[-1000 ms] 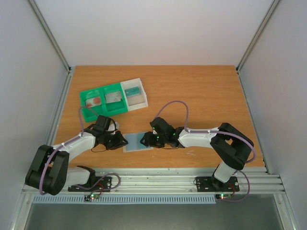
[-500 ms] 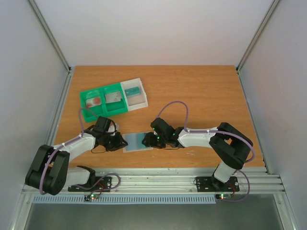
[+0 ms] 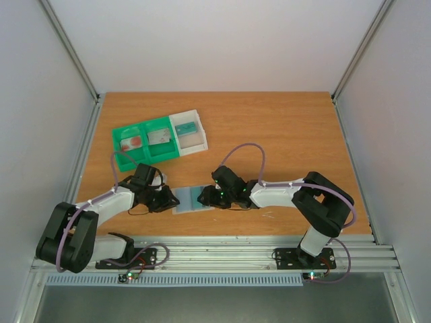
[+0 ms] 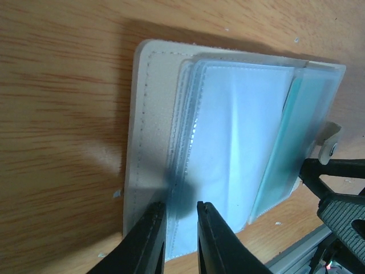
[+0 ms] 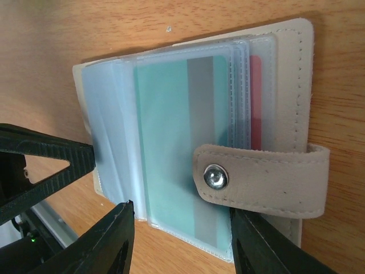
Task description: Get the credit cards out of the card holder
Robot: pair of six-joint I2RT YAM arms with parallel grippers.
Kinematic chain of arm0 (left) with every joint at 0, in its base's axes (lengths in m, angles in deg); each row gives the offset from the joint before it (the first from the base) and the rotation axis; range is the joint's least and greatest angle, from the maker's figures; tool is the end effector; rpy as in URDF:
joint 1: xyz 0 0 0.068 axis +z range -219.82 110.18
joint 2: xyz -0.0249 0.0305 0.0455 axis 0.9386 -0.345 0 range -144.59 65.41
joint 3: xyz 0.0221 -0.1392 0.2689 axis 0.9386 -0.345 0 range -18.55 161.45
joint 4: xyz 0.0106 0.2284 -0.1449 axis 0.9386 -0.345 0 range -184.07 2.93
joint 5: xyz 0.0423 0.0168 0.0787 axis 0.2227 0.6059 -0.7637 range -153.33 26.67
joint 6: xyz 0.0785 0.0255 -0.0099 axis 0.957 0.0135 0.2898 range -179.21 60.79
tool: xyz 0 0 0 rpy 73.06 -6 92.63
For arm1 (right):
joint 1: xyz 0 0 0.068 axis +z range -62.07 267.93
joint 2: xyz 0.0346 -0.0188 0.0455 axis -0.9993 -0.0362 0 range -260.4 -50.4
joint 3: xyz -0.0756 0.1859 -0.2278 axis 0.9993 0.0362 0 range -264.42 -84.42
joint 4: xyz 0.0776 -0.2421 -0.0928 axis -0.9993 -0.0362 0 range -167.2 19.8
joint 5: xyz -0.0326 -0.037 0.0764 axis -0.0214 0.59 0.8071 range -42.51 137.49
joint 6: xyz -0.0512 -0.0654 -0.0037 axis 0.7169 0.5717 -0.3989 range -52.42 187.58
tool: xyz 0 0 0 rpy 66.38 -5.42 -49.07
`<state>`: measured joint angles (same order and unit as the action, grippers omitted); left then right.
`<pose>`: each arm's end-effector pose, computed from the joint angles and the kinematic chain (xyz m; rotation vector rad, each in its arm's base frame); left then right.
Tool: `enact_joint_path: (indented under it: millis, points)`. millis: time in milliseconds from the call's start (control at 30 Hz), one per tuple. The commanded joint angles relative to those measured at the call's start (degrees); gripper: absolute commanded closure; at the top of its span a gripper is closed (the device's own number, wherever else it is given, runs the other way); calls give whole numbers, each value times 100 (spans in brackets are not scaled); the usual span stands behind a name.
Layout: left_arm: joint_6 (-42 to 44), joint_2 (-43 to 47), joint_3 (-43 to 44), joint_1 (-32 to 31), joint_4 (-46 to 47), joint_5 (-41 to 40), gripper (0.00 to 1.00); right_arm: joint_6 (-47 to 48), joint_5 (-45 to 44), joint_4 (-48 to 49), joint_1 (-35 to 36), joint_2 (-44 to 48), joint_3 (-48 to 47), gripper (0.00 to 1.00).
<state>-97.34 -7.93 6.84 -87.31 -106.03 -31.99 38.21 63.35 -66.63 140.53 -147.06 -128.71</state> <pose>0.1831 -0.0972 0.1227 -0.3535 2.8611 -0.9884 0.1982 0.2919 0.1339 -0.6625 2.5406 0.9222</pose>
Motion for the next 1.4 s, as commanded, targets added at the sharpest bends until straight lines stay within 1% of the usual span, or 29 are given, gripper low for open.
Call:
enact_joint_path:
  millis: [0, 267, 600, 967, 1200, 1367]
  points:
    - [9, -66, -66, -38, 276, 66, 82, -204, 128, 512, -13, -90, 139, 52]
    - [1, -66, -65, -38, 290, 84, 82, -419, 285, 1068, -22, -102, 318, 53]
    - [-2, -53, -56, -35, 269, 67, 82, -434, 242, 1184, -21, 179, 431, 54]
    - [-28, -4, -43, -35, 213, 35, 83, -396, 639, 1654, -22, 199, 430, 54]
    - [-28, -38, -29, -40, 184, 6, 83, -372, 750, 1779, -22, 253, 436, 53]
    - [-28, -56, -42, -36, 190, -4, 82, -414, 933, 2033, -23, 139, 392, 53]
